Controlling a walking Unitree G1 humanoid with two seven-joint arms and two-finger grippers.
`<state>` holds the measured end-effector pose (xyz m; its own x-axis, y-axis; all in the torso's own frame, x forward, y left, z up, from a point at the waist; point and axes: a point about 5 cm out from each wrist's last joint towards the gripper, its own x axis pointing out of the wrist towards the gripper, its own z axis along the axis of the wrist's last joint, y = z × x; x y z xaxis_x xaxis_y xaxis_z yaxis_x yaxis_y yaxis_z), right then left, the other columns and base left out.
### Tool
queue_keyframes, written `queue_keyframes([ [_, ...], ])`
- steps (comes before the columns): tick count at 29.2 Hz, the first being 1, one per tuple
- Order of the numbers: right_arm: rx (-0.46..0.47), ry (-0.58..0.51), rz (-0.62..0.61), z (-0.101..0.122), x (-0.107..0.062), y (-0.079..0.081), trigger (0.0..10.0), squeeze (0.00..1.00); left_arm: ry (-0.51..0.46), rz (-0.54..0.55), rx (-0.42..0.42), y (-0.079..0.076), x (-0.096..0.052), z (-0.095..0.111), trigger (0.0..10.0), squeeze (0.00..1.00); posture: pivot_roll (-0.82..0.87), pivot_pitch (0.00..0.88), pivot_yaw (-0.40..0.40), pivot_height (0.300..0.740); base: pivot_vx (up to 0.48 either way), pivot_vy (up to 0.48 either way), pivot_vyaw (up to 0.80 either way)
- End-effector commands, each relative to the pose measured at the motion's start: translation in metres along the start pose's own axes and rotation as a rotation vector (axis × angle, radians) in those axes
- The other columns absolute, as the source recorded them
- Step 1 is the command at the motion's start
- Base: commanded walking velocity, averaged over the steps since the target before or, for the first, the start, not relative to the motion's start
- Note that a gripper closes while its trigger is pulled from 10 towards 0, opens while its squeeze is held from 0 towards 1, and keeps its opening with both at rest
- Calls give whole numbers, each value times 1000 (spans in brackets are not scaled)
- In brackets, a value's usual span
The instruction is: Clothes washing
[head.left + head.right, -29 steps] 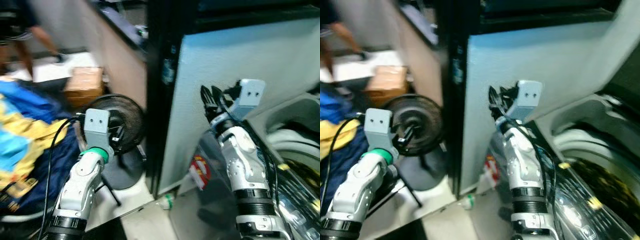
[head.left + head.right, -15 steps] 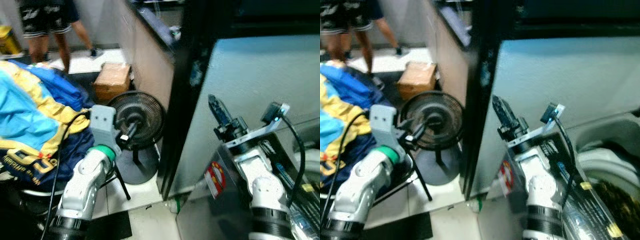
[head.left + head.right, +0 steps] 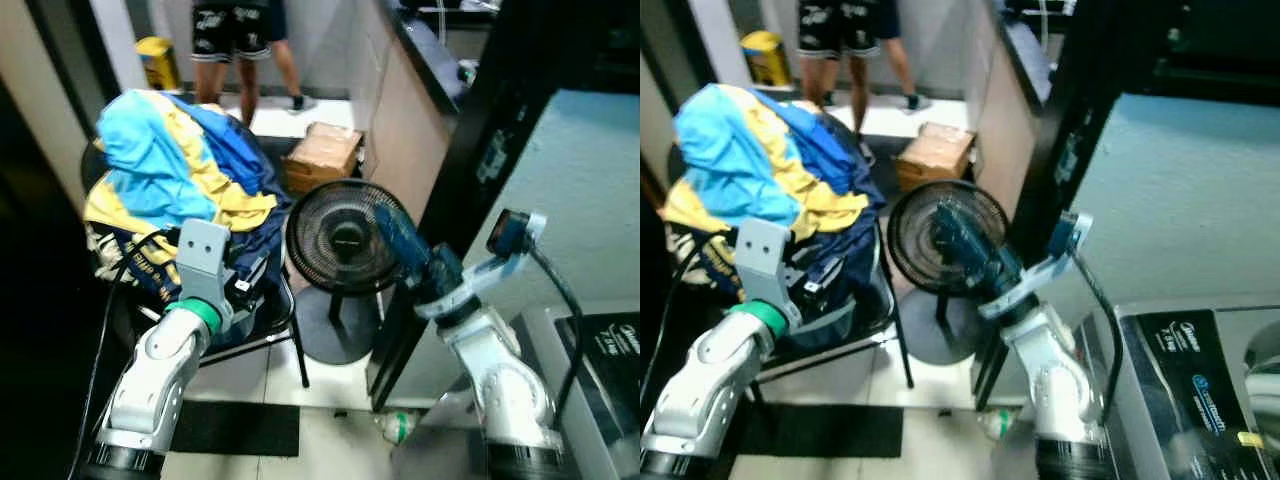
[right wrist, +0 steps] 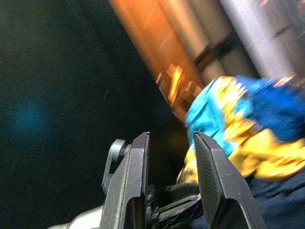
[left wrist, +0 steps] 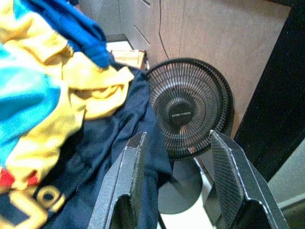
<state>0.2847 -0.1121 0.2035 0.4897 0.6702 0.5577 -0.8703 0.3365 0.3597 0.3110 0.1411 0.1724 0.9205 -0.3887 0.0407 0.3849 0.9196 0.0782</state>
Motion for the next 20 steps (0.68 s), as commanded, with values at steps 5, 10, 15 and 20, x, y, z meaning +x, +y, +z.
queue_keyframes([
  [5, -51, 163, 144, -21, 9, 29, 10000, 0, 21, -15, 20, 0, -4, -2, 10000, 0, 75, 15, -17, 740, 0, 0, 759],
  [10, -79, 183, 133, -24, 10, 26, 10000, 0, 19, -20, 20, -2, -4, -2, 10000, 0, 69, 14, -15, 740, 0, 0, 775],
  [15, -138, 185, 66, -24, 13, 19, 10000, 0, 19, -9, 15, -2, -3, -1, 10000, 0, 68, 15, -20, 740, 0, 0, 784],
  [20, -414, 193, -595, -16, 3, -51, 10000, 0, -36, 107, -82, -2, -4, 7, 10000, 0, 75, 19, -29, 740, 0, 0, 304],
])
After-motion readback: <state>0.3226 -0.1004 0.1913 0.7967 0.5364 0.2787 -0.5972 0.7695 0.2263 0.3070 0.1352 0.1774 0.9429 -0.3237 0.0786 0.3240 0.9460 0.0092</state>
